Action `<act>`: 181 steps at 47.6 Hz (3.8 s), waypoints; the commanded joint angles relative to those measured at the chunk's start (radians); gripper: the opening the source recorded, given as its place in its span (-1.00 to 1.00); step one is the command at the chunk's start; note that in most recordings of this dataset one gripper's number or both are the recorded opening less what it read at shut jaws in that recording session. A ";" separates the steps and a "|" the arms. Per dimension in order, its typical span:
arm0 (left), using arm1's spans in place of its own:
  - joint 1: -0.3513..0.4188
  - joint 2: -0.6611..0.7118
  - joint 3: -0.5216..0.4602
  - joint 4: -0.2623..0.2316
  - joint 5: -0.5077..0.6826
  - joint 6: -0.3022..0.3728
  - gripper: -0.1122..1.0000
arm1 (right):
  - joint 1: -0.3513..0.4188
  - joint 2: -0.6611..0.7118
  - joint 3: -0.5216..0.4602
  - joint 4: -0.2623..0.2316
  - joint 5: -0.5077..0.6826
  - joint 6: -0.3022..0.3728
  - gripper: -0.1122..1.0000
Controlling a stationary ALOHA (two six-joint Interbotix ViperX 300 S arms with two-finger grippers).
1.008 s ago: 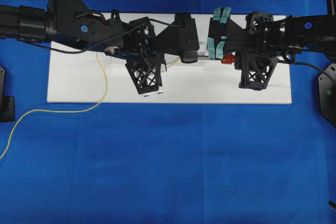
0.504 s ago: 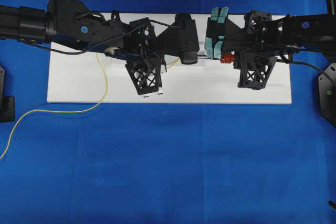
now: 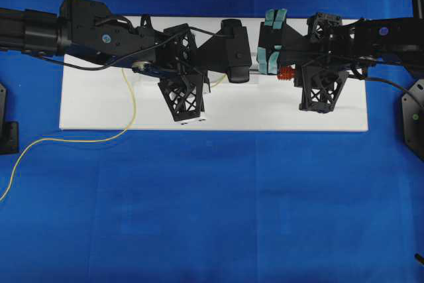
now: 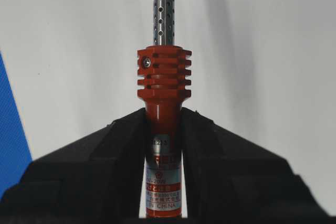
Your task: Touch the tip of the soldering iron to the tip of the solder at the mark.
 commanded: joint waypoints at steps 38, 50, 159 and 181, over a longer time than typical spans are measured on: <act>-0.006 -0.020 -0.017 0.002 -0.003 0.002 -0.76 | -0.002 -0.008 -0.025 -0.002 0.000 0.002 -0.69; -0.006 -0.020 -0.017 0.002 -0.003 0.000 -0.76 | -0.002 -0.009 -0.026 -0.003 0.003 0.002 -0.69; -0.021 -0.348 0.229 0.002 0.015 -0.048 -0.76 | -0.002 -0.307 0.129 -0.003 0.026 0.086 -0.69; -0.227 -0.437 0.347 0.002 -0.147 -0.058 -0.76 | 0.236 -0.344 0.152 0.014 -0.127 0.178 -0.69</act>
